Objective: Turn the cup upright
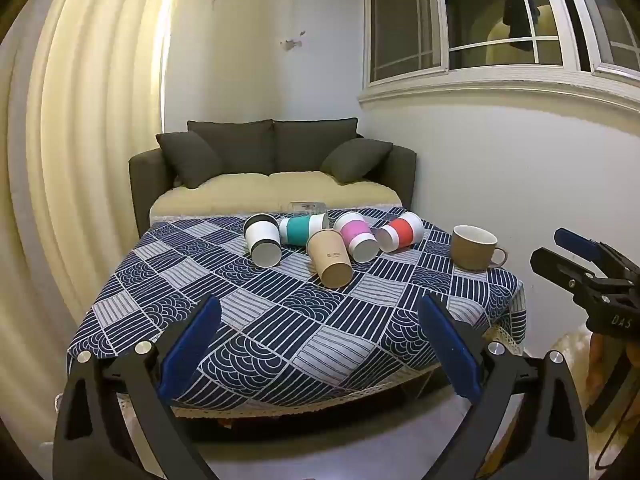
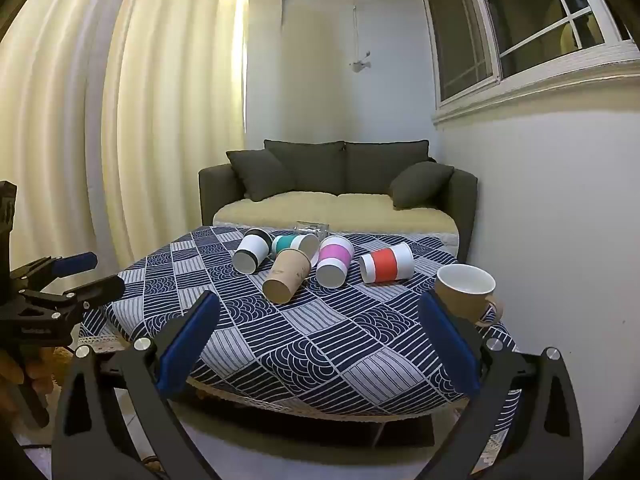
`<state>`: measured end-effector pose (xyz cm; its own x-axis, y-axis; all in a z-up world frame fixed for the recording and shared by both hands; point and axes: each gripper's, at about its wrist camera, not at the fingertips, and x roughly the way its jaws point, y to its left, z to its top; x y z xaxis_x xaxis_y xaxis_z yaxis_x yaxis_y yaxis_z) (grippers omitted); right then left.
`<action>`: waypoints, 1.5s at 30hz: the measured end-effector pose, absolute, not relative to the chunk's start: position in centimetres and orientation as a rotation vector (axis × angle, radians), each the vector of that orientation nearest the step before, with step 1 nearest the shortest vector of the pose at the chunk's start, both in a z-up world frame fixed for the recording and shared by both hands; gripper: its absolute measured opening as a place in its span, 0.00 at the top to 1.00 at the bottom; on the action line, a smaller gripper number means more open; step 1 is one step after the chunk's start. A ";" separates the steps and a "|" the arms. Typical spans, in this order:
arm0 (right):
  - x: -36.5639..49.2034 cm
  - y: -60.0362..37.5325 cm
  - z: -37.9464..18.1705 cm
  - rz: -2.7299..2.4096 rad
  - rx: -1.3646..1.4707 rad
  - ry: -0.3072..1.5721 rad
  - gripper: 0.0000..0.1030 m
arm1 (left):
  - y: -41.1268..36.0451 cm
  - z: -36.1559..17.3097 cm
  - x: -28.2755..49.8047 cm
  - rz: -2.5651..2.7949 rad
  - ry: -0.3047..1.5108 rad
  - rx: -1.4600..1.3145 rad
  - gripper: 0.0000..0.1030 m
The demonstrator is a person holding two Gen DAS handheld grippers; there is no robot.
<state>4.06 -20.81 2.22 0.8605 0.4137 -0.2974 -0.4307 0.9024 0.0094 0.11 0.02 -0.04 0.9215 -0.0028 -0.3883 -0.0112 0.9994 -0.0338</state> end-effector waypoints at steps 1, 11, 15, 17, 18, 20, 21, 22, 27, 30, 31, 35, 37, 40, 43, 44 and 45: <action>4.0 -20.9 2.3 0.440 -0.057 0.295 0.05 | 0.0 0.0 0.1 0.003 0.394 -0.035 0.06; 3.9 -21.1 2.1 0.436 -0.041 0.284 0.05 | -0.2 -0.5 0.5 0.014 0.389 -0.039 0.06; 4.0 -21.3 2.4 0.434 -0.043 0.281 0.05 | 0.4 0.1 -0.1 0.006 0.389 -0.046 0.06; 4.0 -21.3 2.3 0.435 -0.042 0.280 0.05 | 0.2 -0.1 0.0 0.008 0.388 -0.042 0.06; 3.9 -21.2 2.4 0.429 -0.063 0.281 0.05 | 0.2 -0.1 0.0 0.007 0.388 -0.042 0.06; 4.0 -21.2 2.3 0.432 -0.062 0.282 0.05 | 0.3 -0.1 0.0 0.005 0.390 -0.041 0.06; 4.1 -21.0 2.3 0.431 -0.064 0.284 0.05 | 0.3 -0.1 0.0 0.004 0.391 -0.039 0.06; 4.1 -21.1 2.4 0.431 -0.064 0.283 0.05 | 0.1 -0.1 0.0 0.005 0.392 -0.037 0.07; 3.8 -21.0 2.5 0.439 -0.066 0.277 0.05 | 0.0 -0.1 0.0 0.007 0.395 -0.036 0.06; 3.9 -20.9 2.4 0.440 -0.069 0.283 0.05 | 0.0 -0.1 0.0 0.008 0.392 -0.037 0.06; 3.8 -20.9 2.4 0.441 -0.069 0.283 0.05 | 0.1 -0.1 0.0 0.008 0.392 -0.038 0.07; 3.8 -21.0 2.6 0.441 -0.069 0.282 0.05 | 0.1 -0.1 0.0 0.010 0.390 -0.038 0.06; 3.8 -20.9 2.6 0.441 -0.070 0.283 0.05 | 0.0 -0.2 0.0 0.010 0.390 -0.038 0.06; 3.8 -21.0 2.5 0.444 -0.068 0.282 0.05 | 0.0 -0.2 -0.1 0.010 0.391 -0.039 0.06; 3.8 -20.9 2.5 0.444 -0.070 0.284 0.05 | 0.1 -0.2 -0.1 0.009 0.391 -0.039 0.06; 3.8 -20.9 2.5 0.444 -0.070 0.283 0.05 | 0.0 -0.2 -0.1 0.010 0.391 -0.039 0.06; 3.9 -20.9 2.5 0.443 -0.070 0.284 0.05 | 0.0 -0.2 -0.1 0.011 0.390 -0.040 0.06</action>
